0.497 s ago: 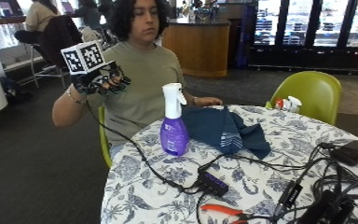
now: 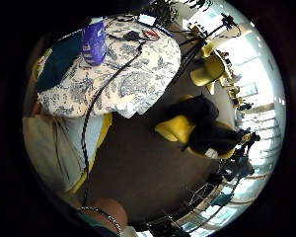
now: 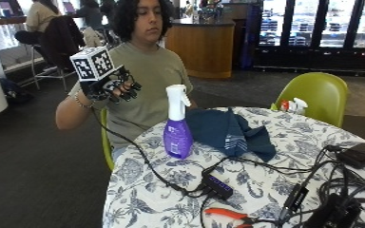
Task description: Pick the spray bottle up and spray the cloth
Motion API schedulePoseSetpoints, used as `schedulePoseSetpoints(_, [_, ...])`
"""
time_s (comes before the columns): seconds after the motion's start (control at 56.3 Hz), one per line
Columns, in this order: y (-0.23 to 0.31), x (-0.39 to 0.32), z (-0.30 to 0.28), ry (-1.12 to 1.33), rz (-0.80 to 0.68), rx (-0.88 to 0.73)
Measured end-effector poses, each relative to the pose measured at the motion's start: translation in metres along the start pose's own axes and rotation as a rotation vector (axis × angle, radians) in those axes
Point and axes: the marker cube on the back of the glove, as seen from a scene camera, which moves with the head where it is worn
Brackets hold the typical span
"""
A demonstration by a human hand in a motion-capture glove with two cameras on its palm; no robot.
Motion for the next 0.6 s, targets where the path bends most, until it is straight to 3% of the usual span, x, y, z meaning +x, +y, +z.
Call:
schedulePoseSetpoints(0.284, [-0.015,-0.006,0.013,-0.080,0.029,0.001])
schedulePoseSetpoints(0.603, [-0.055,-0.022,0.051,-0.654,0.242,0.152])
